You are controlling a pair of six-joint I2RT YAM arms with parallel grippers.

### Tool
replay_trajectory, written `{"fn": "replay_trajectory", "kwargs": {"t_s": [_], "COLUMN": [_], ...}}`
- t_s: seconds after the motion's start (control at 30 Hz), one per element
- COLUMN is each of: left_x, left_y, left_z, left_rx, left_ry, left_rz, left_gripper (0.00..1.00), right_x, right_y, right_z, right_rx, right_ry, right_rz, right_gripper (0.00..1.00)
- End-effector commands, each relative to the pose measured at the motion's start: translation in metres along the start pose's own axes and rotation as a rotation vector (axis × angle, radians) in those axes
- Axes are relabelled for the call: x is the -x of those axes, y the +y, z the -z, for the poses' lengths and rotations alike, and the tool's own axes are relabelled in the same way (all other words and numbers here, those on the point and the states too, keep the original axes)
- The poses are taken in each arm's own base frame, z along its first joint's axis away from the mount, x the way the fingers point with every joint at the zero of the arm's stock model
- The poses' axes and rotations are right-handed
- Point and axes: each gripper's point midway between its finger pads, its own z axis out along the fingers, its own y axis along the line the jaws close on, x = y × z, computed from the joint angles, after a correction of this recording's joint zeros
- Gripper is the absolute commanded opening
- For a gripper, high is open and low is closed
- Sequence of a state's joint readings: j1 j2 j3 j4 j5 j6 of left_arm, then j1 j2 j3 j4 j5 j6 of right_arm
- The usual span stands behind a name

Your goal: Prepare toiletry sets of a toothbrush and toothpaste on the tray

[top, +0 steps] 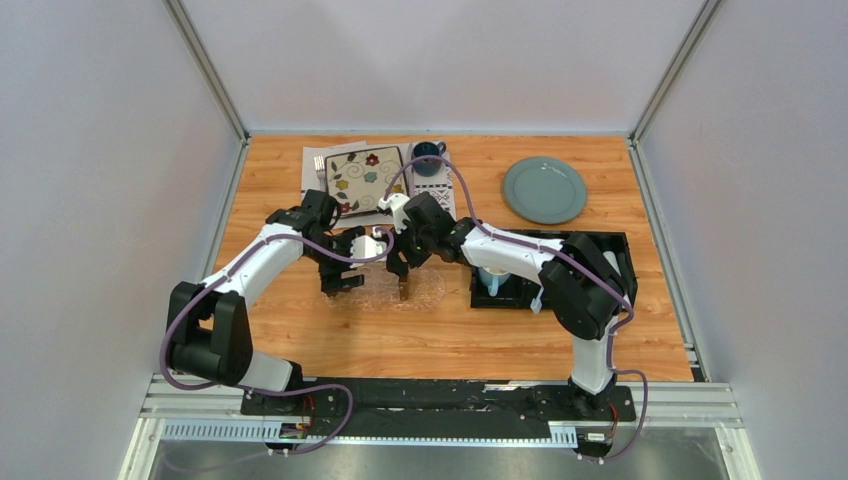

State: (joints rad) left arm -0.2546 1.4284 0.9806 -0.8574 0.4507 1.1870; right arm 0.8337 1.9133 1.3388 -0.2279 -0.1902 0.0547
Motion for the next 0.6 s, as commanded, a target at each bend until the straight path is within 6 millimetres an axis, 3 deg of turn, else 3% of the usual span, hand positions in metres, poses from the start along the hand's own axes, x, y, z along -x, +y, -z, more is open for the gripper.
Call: {"fn": "replay_trajectory", "kwargs": {"t_s": [0.0,0.57], "left_x": [0.016,0.012], "left_y": [0.005,-0.011], "left_z": [0.015,0.022], "left_rx": [0.026,-0.009], "left_ry": [-0.038,-0.022], "left_rz": [-0.034,-0.038], "left_gripper": [0.88,0.89], "right_x": [0.001,0.013], "right_y": [-0.008,0.009], "right_z": [-0.003,0.008], "right_rx": [-0.044,-0.023], "right_ry": [0.011,-0.012], "right_rz": [0.027,0.068], "right_gripper": [0.70,0.73]}}
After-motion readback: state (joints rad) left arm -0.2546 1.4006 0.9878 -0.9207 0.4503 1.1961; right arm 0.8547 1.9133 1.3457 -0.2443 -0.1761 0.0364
